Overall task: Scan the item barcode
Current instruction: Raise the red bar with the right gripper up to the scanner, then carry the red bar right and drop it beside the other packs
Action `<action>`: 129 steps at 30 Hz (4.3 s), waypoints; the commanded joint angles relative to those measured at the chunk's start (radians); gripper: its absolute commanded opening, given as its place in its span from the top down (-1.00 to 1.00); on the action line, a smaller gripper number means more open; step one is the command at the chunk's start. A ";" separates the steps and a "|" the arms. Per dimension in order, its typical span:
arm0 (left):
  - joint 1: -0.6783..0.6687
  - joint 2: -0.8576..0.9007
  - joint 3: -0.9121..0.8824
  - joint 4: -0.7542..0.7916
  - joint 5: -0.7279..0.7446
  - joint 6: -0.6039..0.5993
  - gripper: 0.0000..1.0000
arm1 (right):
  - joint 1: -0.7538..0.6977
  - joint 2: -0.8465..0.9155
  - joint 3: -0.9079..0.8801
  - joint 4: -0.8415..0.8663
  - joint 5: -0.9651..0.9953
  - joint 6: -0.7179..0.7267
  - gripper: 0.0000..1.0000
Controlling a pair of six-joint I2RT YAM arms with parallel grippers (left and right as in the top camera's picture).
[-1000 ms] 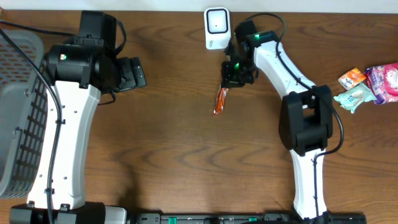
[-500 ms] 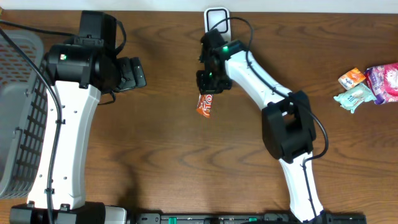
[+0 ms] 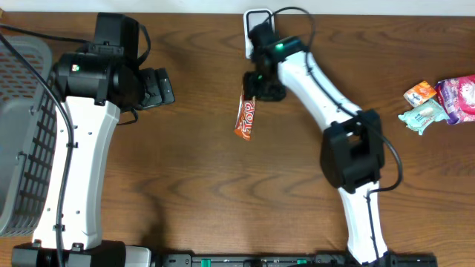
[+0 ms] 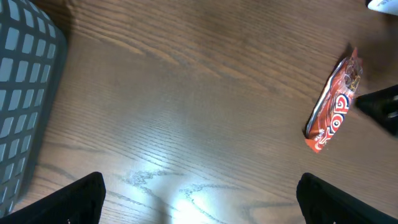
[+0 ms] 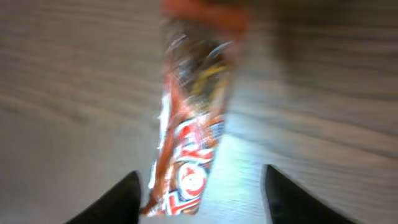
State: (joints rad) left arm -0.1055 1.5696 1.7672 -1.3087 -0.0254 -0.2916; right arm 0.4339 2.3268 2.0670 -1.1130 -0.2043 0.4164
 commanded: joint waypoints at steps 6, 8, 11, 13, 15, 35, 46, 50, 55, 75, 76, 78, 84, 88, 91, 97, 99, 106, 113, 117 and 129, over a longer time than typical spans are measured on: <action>0.003 0.007 -0.002 -0.004 -0.001 -0.008 -0.96 | 0.012 -0.029 -0.127 0.131 0.011 0.076 -0.27; 0.003 0.007 -0.002 -0.004 -0.001 -0.008 -0.96 | 0.027 -0.029 -0.167 0.182 0.011 0.119 -0.27; 0.003 0.007 -0.002 -0.004 -0.001 -0.008 -0.96 | 0.051 -0.029 -0.216 0.241 0.011 0.129 -0.26; 0.003 0.007 -0.002 -0.004 -0.001 -0.008 -0.96 | 0.067 -0.029 -0.232 0.258 0.018 0.129 -0.22; 0.003 0.007 -0.002 -0.004 -0.001 -0.008 -0.96 | 0.083 -0.026 -0.243 0.259 0.059 0.154 -0.16; 0.003 0.007 -0.002 -0.004 -0.001 -0.008 -0.96 | -0.008 -0.029 0.154 0.207 0.187 0.031 0.97; 0.003 0.007 -0.002 -0.004 -0.001 -0.008 -0.96 | -0.084 -0.010 0.160 0.507 0.302 0.031 0.98; 0.003 0.007 -0.002 -0.004 -0.001 -0.008 -0.96 | -0.086 0.020 0.157 0.605 0.304 0.031 0.98; 0.003 0.007 -0.002 -0.004 -0.001 -0.008 -0.96 | -0.087 0.077 0.157 0.658 0.312 0.031 0.97; 0.003 0.007 -0.002 -0.004 -0.001 -0.008 -0.96 | -0.442 -0.130 0.158 0.177 0.558 -0.055 0.98; 0.003 0.007 -0.002 -0.004 -0.001 -0.008 -0.96 | -0.476 -0.130 0.158 0.135 0.558 -0.121 0.98; 0.003 0.007 -0.002 -0.004 -0.001 -0.008 -0.96 | -0.534 -0.122 0.157 0.062 0.558 -0.206 0.98; 0.003 0.007 -0.002 -0.004 -0.001 -0.008 -0.96 | -0.688 -0.108 0.155 -0.058 0.557 -0.268 0.98; 0.003 0.007 -0.002 -0.004 -0.001 -0.008 -0.95 | -0.767 -0.108 0.154 -0.075 0.499 -0.266 0.87; 0.003 0.007 -0.002 -0.004 -0.001 -0.008 -0.96 | -0.809 -0.108 0.154 -0.088 0.436 -0.253 0.47; 0.003 0.007 -0.002 -0.004 -0.001 -0.008 -0.96 | -0.846 -0.108 0.154 -0.146 0.427 -0.230 0.04; 0.003 0.007 -0.002 -0.004 -0.001 -0.008 -0.96 | -0.848 -0.109 0.154 -0.172 0.406 -0.230 0.04; 0.003 0.007 -0.002 -0.004 -0.001 -0.008 -0.95 | -0.847 -0.179 0.155 -0.251 0.229 -0.230 -0.14; 0.003 0.007 -0.002 -0.004 -0.001 -0.008 -0.96 | -0.845 -0.422 0.154 -0.401 0.108 -0.230 -0.82; 0.003 0.007 -0.002 -0.004 -0.001 -0.008 -0.95 | -0.825 -0.558 0.154 -0.502 0.108 -0.230 -0.82; 0.003 0.007 -0.002 -0.004 -0.001 -0.008 -0.96 | -0.562 -1.026 -0.121 -0.585 0.102 -0.253 -0.99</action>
State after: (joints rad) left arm -0.1055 1.5700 1.7672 -1.3094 -0.0254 -0.2916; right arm -0.1925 1.4067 2.0537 -1.6897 -0.0914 0.1707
